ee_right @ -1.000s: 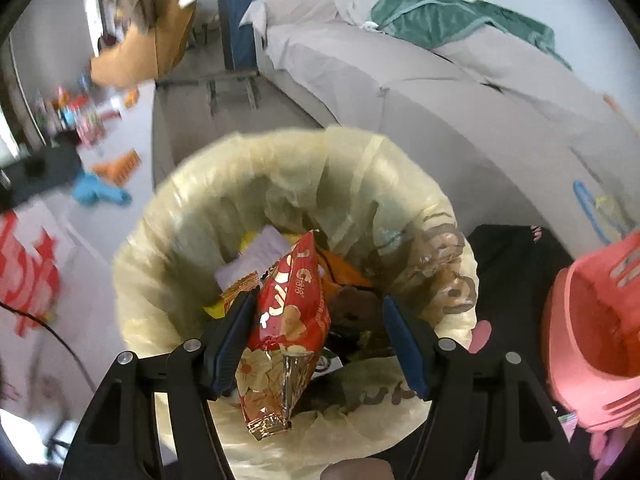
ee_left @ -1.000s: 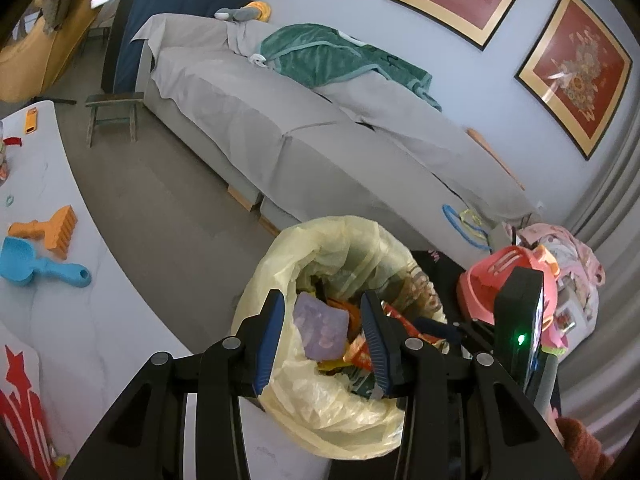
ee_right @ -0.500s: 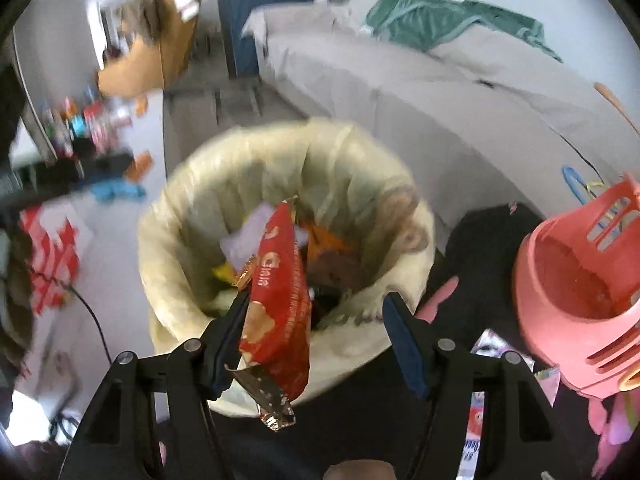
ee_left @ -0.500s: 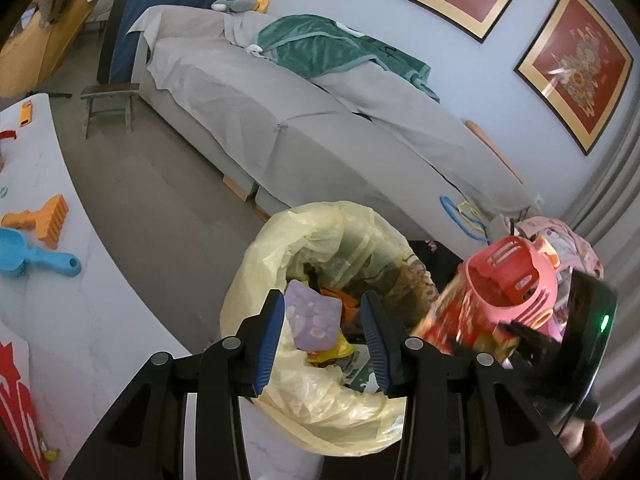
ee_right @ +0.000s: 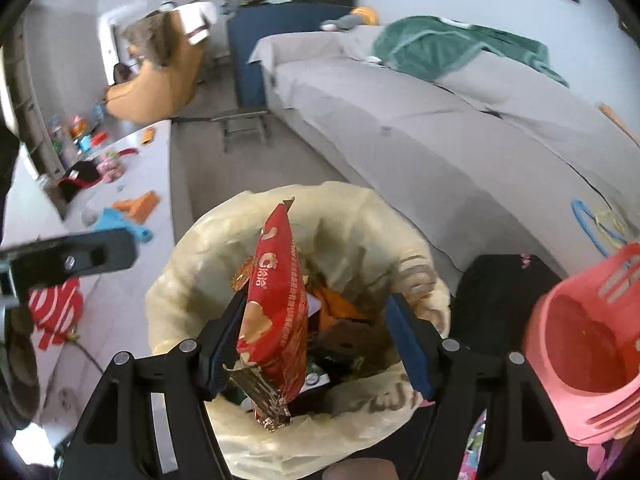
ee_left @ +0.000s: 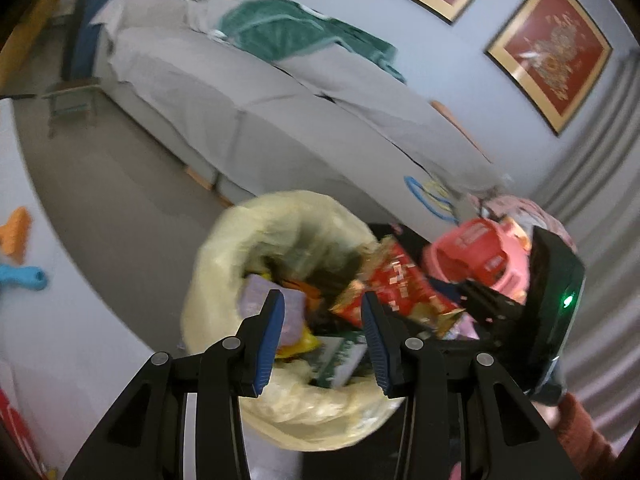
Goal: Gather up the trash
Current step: 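Shake and open the right gripper to drop the red-gold packet into the bag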
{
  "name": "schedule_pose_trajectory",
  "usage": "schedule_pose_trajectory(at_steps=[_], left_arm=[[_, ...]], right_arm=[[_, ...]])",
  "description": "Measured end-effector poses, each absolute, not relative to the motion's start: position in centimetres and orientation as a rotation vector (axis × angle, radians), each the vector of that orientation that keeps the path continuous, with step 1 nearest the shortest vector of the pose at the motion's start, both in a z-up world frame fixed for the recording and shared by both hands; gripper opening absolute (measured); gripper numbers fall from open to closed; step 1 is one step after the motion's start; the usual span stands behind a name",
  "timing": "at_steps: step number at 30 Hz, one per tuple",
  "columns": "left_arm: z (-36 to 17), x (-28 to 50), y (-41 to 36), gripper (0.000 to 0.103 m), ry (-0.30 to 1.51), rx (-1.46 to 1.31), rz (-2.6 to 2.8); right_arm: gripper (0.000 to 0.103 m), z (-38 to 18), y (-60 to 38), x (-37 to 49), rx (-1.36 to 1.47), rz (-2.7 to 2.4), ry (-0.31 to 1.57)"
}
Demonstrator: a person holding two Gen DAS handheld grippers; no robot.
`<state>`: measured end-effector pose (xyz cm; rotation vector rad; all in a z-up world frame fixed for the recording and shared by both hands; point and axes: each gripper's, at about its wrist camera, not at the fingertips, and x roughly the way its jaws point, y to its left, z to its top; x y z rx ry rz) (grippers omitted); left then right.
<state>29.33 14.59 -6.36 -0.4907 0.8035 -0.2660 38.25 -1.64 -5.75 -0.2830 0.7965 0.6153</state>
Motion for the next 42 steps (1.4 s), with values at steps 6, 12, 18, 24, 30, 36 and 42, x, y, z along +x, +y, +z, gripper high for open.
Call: schedule_pose_trajectory(at_steps=[6, 12, 18, 24, 30, 36, 42], left_arm=[[-6.4, 31.5, 13.2, 0.041, 0.873, -0.483, -0.389], [-6.4, 33.6, 12.3, 0.041, 0.906, -0.454, -0.409], [-7.1, 34.5, 12.4, 0.041, 0.928, -0.448, -0.389], [-8.1, 34.4, 14.9, 0.041, 0.911, -0.519, -0.315], [-7.7, 33.4, 17.1, 0.041, 0.854, -0.561, -0.26], [-7.7, 32.4, 17.7, 0.041, 0.838, -0.553, -0.238], [-8.0, 31.6, 17.6, 0.041, 0.831, -0.551, -0.23]], right_arm=[[0.067, -6.2, -3.3, 38.1, -0.24, 0.67, 0.816], [0.067, -5.7, -3.6, 37.2, -0.25, 0.713, 0.794], [0.067, -5.2, -3.9, 36.7, -0.26, 0.757, 0.742], [0.067, -4.4, -4.0, 36.0, -0.289, 0.771, 0.676], [0.067, -6.0, -3.3, 39.2, -0.287, 0.559, 0.876], [0.068, -6.9, -0.5, 38.7, -0.518, 0.443, 0.828], [0.068, -8.0, -0.3, 38.2, -0.56, 0.479, 0.849]])
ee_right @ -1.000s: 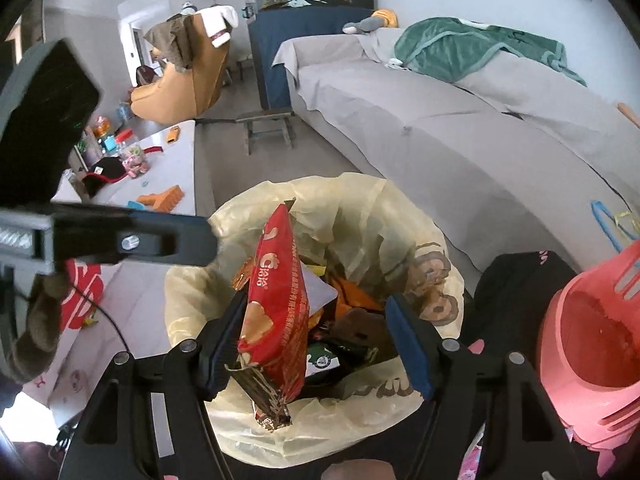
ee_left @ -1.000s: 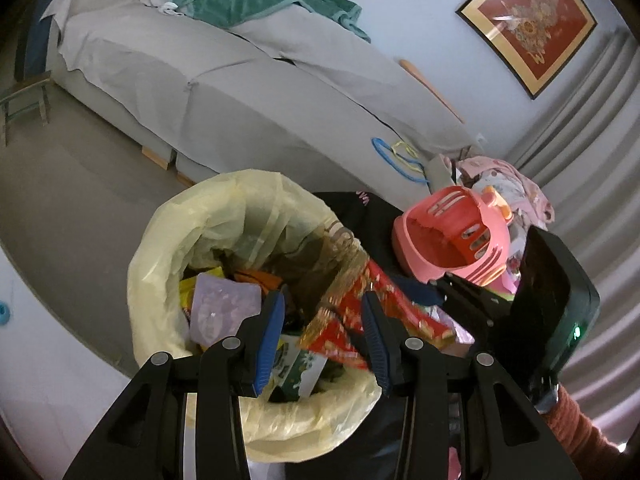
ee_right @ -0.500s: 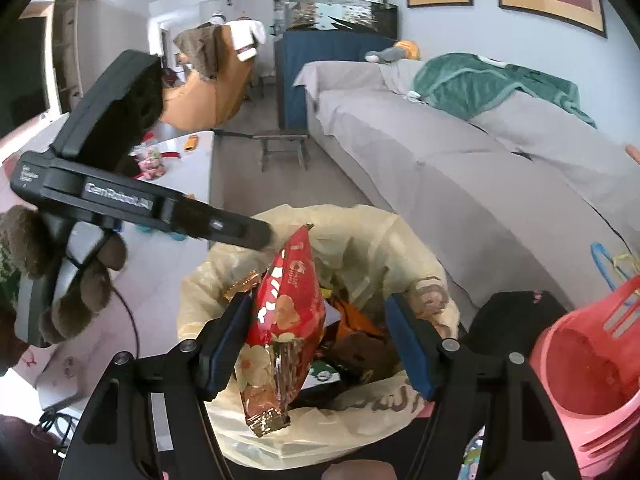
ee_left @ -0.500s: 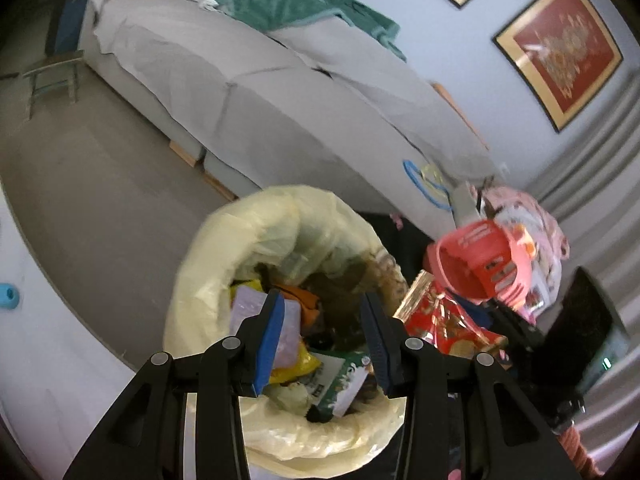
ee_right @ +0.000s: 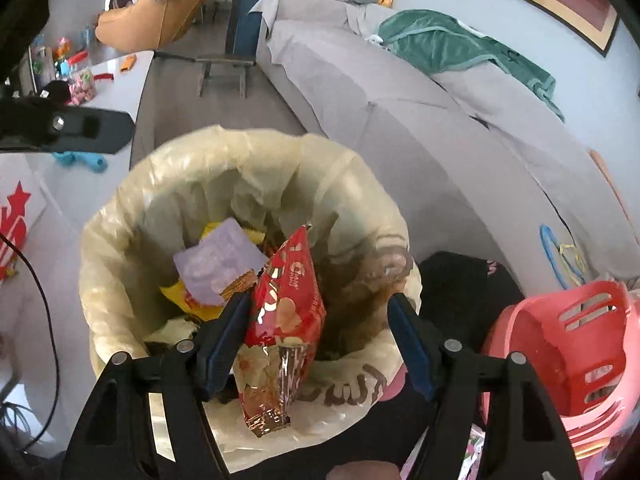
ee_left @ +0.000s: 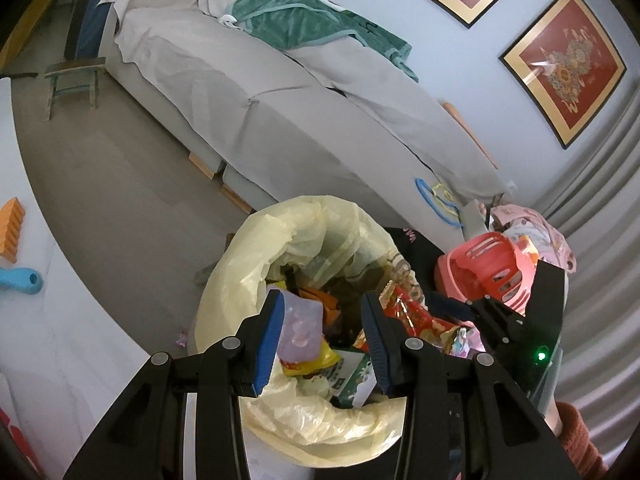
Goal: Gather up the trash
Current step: 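Shake and open the right gripper to drop the red-gold packet into the bag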
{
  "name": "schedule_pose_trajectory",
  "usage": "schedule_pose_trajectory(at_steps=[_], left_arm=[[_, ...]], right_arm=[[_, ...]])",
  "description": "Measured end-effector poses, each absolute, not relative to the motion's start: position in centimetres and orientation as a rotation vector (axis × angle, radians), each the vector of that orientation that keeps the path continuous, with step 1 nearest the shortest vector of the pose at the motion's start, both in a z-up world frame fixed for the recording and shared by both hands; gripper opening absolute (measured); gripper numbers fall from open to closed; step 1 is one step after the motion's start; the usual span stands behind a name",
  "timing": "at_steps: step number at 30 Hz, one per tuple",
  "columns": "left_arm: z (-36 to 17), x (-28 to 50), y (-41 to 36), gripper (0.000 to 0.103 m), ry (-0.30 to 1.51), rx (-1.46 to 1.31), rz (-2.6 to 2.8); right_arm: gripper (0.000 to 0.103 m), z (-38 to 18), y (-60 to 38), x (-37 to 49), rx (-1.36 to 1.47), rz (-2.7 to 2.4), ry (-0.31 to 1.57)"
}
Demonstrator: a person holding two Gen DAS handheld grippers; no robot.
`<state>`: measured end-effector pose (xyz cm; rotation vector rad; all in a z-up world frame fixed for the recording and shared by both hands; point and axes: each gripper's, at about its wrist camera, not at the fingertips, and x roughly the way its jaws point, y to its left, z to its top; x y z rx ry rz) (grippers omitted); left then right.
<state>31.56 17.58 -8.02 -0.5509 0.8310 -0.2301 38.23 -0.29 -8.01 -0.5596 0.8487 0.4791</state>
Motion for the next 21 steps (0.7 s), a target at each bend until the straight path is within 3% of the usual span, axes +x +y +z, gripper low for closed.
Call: schedule_pose_trajectory(at_steps=[11, 21], left_arm=[[-8.8, 30.8, 17.6, 0.041, 0.842, -0.56, -0.228], [-8.7, 30.1, 17.8, 0.041, 0.828, -0.571, -0.219]], right_arm=[[0.068, -8.4, -4.0, 36.2, -0.557, 0.477, 0.847], [0.069, -4.2, -5.2, 39.8, 0.001, 0.672, 0.905]])
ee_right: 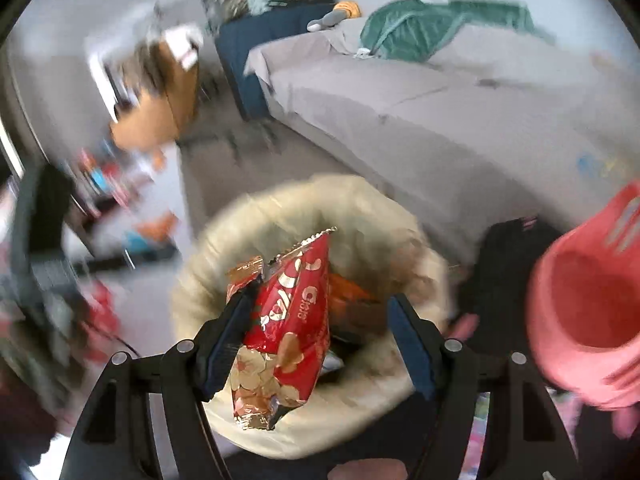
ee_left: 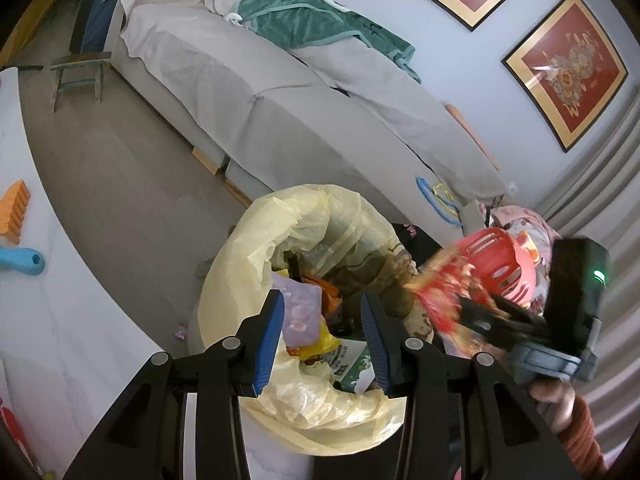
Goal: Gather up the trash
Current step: 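Shake and open the right gripper to drop the red-gold packet into the bag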
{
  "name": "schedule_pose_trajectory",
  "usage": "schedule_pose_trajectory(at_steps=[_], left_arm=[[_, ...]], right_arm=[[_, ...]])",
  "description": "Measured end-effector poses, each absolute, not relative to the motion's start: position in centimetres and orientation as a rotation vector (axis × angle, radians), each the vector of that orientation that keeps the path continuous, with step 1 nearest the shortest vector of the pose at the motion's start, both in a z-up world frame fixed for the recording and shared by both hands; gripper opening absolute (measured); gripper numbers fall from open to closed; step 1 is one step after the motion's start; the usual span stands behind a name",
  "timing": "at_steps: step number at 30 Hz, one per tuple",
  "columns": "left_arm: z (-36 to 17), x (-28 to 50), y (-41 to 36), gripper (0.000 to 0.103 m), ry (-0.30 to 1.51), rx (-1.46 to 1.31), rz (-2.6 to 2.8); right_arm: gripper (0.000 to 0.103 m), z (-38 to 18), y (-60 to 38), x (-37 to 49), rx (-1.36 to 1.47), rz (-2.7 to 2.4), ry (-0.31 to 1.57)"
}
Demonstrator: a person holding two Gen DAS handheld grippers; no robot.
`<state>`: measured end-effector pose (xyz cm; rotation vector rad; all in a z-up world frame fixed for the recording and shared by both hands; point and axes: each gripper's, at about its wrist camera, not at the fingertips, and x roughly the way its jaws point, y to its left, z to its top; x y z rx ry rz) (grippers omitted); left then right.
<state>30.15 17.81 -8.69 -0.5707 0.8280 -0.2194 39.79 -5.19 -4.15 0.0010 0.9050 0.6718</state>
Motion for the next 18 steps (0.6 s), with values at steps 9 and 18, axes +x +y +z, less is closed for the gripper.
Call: schedule_pose_trajectory(at_steps=[9, 18], left_arm=[[-9.7, 29.6, 19.4, 0.041, 0.835, -0.604, -0.187], [-10.0, 29.2, 19.7, 0.041, 0.842, -0.614, -0.178]], right_arm=[[0.072, -7.9, 0.7, 39.5, -0.41, 0.555, 0.79], [0.068, -9.9, -0.2, 35.2, -0.592, 0.549, 0.746]])
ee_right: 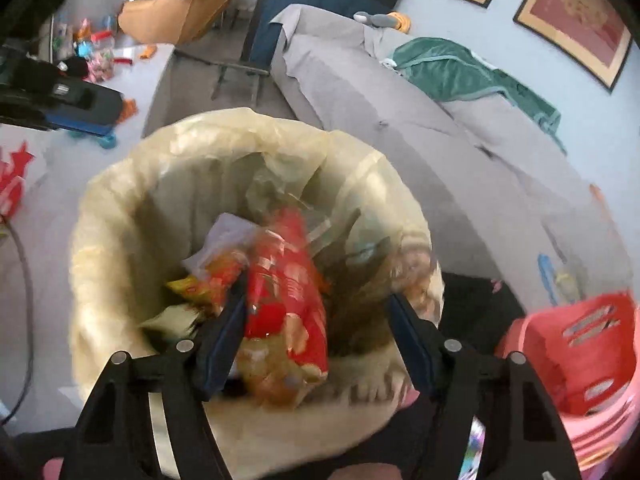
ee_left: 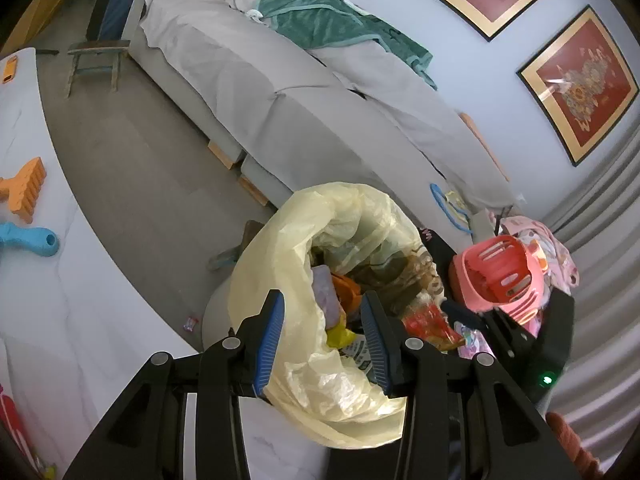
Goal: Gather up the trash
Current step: 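Shake and open the right gripper to drop the red-gold packet into the bag, then grasp the colorful snack wrapper with the left gripper while the right gripper grasps the pink stick wrapper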
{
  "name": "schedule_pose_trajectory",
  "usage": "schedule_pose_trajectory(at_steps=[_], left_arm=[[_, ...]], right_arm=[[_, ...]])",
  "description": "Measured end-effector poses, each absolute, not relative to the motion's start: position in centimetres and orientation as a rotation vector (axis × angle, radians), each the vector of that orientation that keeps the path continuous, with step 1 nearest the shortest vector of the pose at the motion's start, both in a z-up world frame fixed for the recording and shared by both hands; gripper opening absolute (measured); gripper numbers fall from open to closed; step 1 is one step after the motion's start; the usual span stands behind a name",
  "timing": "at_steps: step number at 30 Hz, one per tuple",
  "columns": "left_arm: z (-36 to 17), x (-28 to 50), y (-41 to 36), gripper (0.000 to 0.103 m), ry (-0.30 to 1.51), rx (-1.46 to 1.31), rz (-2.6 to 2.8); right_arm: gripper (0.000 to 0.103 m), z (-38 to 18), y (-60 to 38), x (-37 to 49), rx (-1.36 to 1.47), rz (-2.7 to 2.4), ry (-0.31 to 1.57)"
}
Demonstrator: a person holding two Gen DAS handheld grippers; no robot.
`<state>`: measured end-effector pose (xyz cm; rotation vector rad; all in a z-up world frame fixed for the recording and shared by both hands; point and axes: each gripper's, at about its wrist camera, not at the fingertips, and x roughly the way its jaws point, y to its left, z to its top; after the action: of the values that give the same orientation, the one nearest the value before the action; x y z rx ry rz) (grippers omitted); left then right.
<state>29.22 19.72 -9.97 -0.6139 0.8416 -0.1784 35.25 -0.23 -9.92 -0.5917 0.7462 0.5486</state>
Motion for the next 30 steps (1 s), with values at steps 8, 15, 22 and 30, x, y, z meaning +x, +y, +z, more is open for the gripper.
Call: schedule_pose_trajectory(at_steps=[8, 15, 22, 30], left_arm=[[-9.3, 29.1, 18.7, 0.041, 0.843, -0.595, -0.192], [-8.5, 28.9, 17.4, 0.041, 0.836, -0.573, -0.208], [-8.3, 28.7, 17.6, 0.041, 0.827, -0.578, -0.201], [-7.7, 28.0, 18.6, 0.041, 0.808, -0.546, -0.153]], right_arm=[[0.068, -8.8, -5.1, 33.6, -0.41, 0.56, 0.852], [0.069, -8.6, -7.7, 33.4, -0.295, 0.508, 0.93], [0.069, -6.1, -6.8, 34.6, -0.299, 0.498, 0.823], [0.069, -2.0, -3.6, 38.3, -0.154, 0.585, 0.772]])
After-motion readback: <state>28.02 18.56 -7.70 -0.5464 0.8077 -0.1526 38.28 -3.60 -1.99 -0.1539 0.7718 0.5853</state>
